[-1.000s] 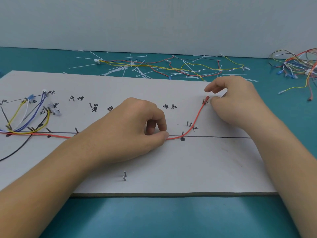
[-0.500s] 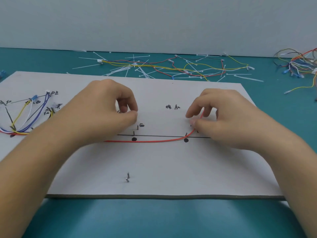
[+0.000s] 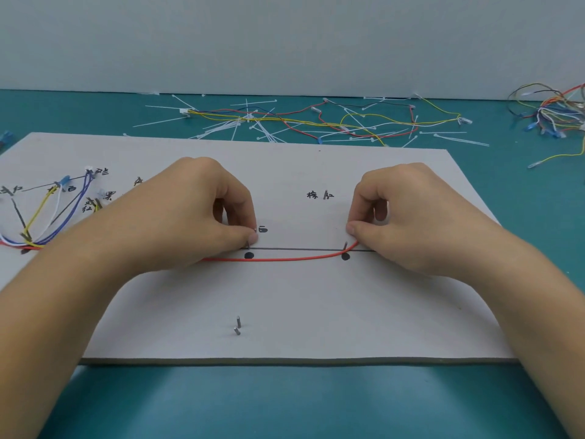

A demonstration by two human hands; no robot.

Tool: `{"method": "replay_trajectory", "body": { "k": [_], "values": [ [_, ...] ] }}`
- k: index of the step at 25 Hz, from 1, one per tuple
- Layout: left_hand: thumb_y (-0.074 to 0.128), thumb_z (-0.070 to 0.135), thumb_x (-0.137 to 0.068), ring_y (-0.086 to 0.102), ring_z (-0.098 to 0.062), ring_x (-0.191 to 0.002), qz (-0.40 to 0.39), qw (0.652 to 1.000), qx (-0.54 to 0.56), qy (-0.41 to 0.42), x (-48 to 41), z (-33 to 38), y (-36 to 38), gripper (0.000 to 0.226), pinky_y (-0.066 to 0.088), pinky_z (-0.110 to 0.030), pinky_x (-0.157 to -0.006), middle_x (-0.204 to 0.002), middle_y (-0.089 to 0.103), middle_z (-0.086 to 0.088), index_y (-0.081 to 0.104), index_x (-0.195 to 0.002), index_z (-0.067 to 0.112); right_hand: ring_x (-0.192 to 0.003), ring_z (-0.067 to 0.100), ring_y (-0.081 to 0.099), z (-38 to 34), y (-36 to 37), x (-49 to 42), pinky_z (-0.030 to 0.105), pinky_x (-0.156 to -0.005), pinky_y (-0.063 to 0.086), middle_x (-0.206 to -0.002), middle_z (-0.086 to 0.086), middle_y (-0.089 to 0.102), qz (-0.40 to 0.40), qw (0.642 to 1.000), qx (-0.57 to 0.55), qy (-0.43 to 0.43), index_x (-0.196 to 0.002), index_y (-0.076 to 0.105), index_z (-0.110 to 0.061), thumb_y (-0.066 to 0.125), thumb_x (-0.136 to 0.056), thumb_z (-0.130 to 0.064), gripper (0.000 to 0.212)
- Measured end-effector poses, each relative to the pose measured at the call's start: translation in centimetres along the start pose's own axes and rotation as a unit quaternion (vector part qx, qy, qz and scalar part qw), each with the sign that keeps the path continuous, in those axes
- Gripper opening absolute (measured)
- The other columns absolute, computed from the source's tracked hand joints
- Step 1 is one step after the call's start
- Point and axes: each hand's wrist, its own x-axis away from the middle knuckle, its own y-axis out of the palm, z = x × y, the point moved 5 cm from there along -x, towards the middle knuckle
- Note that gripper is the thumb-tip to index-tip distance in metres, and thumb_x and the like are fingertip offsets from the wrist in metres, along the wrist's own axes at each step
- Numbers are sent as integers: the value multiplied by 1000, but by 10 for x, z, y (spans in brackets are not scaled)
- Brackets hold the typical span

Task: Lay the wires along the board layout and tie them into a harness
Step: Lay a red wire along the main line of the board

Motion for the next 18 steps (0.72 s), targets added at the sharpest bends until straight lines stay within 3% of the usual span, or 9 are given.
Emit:
{"method": "replay_trajectory", "body": {
  "k": [3, 5, 7, 13, 16, 18],
  "values": [
    [82, 37, -77, 59, 0, -59, 16, 1000, 3, -1, 1, 2, 1, 9, 44, -10, -49, -66, 65, 28, 78, -70, 37, -75, 5, 59, -3, -1, -1, 39, -70, 55, -72, -12, 65, -10, 1000, 12, -12, -69, 68, -25, 73, -84, -22, 16],
    [83, 36, -78, 59, 0, -62, 31, 999, 5, 6, 2, 7, 5, 10, 40, -16, -43, -67, 64, 29, 78, -70, 36, -73, 6, 60, 1, -4, 1, 37, -68, 55, -69, -12, 65, -13, 1000, 17, -13, -67, 68, -25, 74, -82, -20, 17],
    [83, 38, -78, 57, 0, -63, 75, 997, 4, 28, 2, 19, 14, 9, 41, -26, -54, -66, 65, 24, 77, -72, 37, -70, 6, 61, 11, -14, 6, 32, -65, 54, -64, -11, 66, -16, 1000, 17, 4, -64, 69, -25, 76, -78, -15, 19],
    [73, 37, -88, 52, -2, -69, 117, 990, -13, 82, 2, 48, 26, 7, 37, -29, -67, -81, 66, 18, 73, -82, 33, -62, 4, 62, 47, -38, 15, 32, -62, 56, -60, -12, 69, -65, 991, 27, 114, -66, 75, -35, 78, -75, -15, 22],
    [74, 32, -85, 56, 9, -64, 135, 991, 22, 16, 4, 20, 2, 9, 40, -24, -59, -74, 66, 28, 73, -76, 32, -59, 4, 60, 28, -40, 14, 27, -55, 46, -64, -14, 67, 15, 996, 0, 87, -69, 73, -32, 73, -77, -21, 13],
    [75, 32, -83, 56, 17, -61, 129, 991, 15, -29, 5, 1, -12, 11, 34, -20, -53, -68, 59, 43, 72, -73, 33, -67, 6, 60, -3, -31, 16, 27, -60, 44, -71, -15, 66, 64, 997, -47, 26, -72, 71, -31, 73, -78, -28, 8]
  ]
}}
